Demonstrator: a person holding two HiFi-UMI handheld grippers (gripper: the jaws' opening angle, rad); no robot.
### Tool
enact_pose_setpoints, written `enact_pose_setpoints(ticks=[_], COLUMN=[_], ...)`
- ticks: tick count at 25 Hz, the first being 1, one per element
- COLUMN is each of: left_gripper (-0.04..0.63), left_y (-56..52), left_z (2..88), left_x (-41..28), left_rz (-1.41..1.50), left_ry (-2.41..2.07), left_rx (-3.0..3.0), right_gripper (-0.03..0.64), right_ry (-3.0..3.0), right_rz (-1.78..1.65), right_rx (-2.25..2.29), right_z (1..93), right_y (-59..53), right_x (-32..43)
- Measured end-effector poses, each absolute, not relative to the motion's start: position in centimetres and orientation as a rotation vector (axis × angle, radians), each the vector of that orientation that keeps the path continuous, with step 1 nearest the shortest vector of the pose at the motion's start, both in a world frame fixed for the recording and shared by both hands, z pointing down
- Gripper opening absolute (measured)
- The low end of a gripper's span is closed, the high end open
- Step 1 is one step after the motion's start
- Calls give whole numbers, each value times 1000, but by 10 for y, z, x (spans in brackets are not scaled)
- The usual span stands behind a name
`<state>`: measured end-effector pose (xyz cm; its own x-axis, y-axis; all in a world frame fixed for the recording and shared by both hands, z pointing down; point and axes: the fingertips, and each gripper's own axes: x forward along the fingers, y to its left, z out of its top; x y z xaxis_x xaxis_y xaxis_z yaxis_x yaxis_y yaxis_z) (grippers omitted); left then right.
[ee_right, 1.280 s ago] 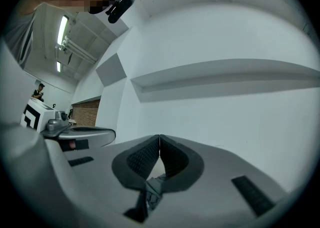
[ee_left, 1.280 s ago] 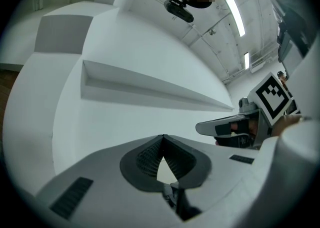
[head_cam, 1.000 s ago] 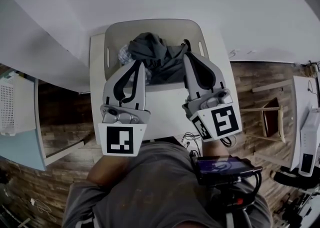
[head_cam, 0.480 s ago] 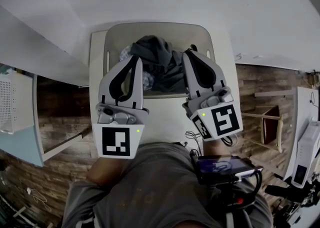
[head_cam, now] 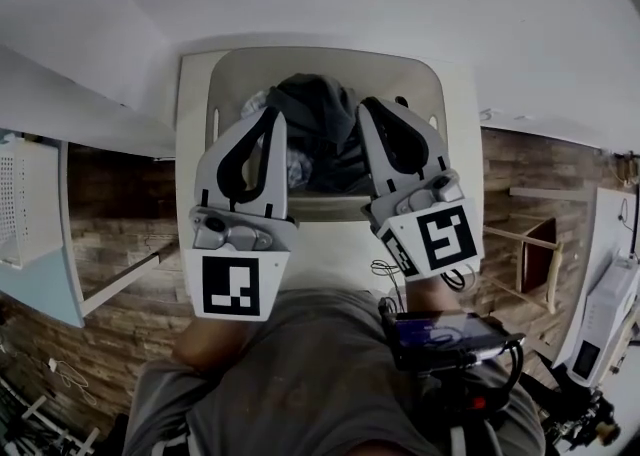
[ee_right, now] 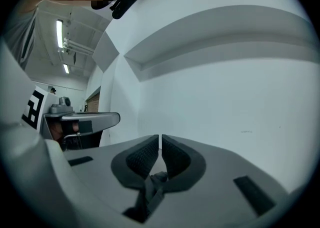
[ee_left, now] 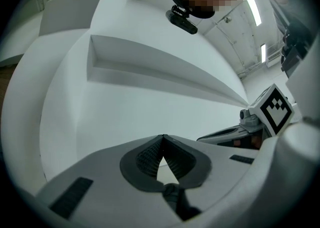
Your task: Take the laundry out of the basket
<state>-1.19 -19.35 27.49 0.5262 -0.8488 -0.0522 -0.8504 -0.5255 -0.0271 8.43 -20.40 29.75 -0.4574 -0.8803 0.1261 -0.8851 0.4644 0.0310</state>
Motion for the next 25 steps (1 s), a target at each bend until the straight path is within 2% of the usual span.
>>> enact_pose_setpoints(ticks=[3, 12, 19, 25], left_gripper=[8, 8, 8, 8], left_y=[-198, -212, -220, -218], left_z=[278, 270, 281, 280], left_x=[-14, -14, -17, -24], left_rz=[39, 105, 104, 142], left_ry=[1517, 1503, 1514, 1520], left_rx=[-2708, -2751, -2823, -2846], right_gripper=[72, 117, 275, 335], right_ry=[-2594, -2504, -2427, -2402], right_rz=[145, 72, 142, 224], right_rx=[1492, 1361, 1178, 1052], right_z=[311, 332, 363, 386], right_y=[-210, -229, -238, -239], right_x=[73, 61, 49, 37])
